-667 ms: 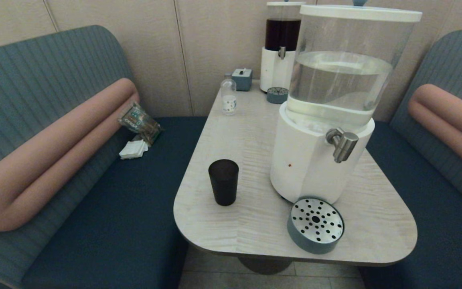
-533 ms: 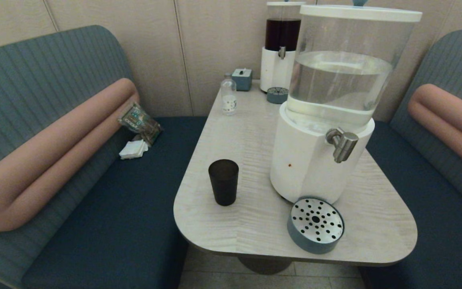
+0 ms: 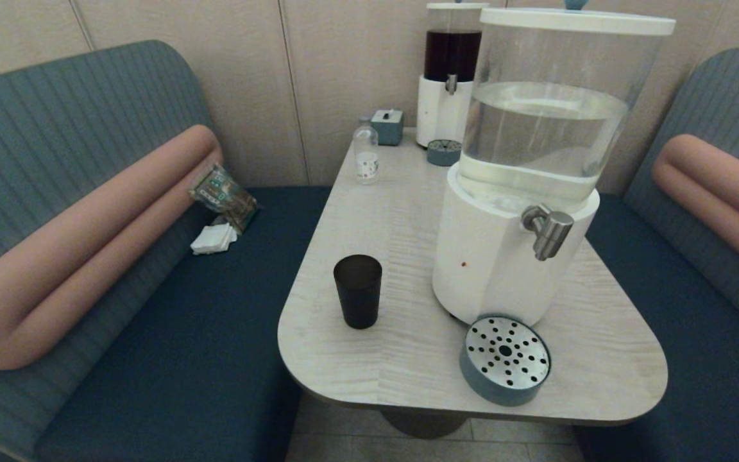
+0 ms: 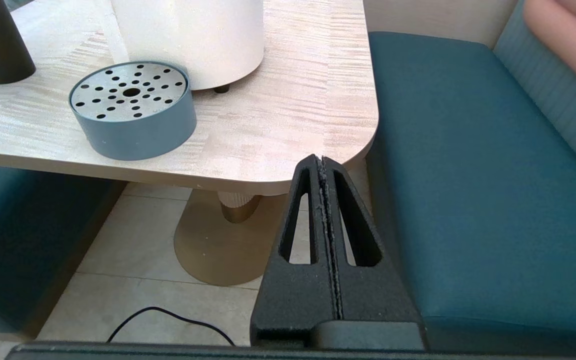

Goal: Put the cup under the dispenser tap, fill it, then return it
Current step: Pick up the cup

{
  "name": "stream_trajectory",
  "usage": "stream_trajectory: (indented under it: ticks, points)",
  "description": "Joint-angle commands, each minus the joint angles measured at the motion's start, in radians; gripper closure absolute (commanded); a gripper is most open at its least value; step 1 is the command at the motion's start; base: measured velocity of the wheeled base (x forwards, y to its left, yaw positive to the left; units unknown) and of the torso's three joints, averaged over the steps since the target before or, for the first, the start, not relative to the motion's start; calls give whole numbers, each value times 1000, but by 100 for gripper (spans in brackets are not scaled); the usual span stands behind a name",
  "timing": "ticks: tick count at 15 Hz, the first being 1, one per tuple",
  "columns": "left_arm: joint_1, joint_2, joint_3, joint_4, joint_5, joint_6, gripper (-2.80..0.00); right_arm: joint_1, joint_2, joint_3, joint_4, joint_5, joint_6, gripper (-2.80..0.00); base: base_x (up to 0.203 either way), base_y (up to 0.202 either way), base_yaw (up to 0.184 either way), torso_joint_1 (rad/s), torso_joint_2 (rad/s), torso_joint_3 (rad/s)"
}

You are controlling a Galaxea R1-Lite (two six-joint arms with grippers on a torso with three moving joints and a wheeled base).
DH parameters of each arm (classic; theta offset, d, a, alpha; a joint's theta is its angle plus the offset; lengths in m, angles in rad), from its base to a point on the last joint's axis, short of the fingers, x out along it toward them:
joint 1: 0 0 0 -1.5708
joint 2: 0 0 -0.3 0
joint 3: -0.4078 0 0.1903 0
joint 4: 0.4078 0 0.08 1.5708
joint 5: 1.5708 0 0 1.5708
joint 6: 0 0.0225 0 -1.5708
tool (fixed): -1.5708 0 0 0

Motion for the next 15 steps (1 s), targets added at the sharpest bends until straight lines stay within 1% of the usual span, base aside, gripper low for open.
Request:
stream_trajectory:
  ticks: [1,2,4,5,6,7,8,9,10,13,15]
  points:
    - [1,67,-127,3,-47,-38,-280,0,0,15,-1,1,0,0,0,0,0,0,0,0]
    - [1,143,-200,4,-71,-101,-280,0,0,14,-1,-1,0,0,0,0,0,0,0,0]
    - [-4,337,-371,-1,-105,-301,-280,0,0,15,-1,1,0,0,0,0,0,0,0,0]
    - [-14,432,-432,-13,-140,-373,-280,0,0,15,-1,1,0,0,0,0,0,0,0,0]
    - [-26,526,-475,-44,-191,-423,-280,0,0,14,-1,0,0,0,0,0,0,0,0,0]
    - [-34,623,-502,-108,-265,-447,-280,0,0,15,-1,1,0,0,0,0,0,0,0,0]
    - [-39,712,-512,-198,-344,-444,-280,0,0,15,-1,1,0,0,0,0,0,0,0,0]
    - [-43,806,-505,-326,-421,-415,-280,0,0,15,-1,1,0,0,0,0,0,0,0,0]
    - [-46,898,-477,-471,-482,-364,-280,0,0,15,-1,-1,0,0,0,0,0,0,0,0]
    - [-49,1129,-312,-859,-606,-205,-280,0,0,15,-1,0,0,0,0,0,0,0,0,0]
    - [-49,1285,-223,-1086,-646,-142,-280,0,0,15,-1,-1,0,0,0,0,0,0,0,0]
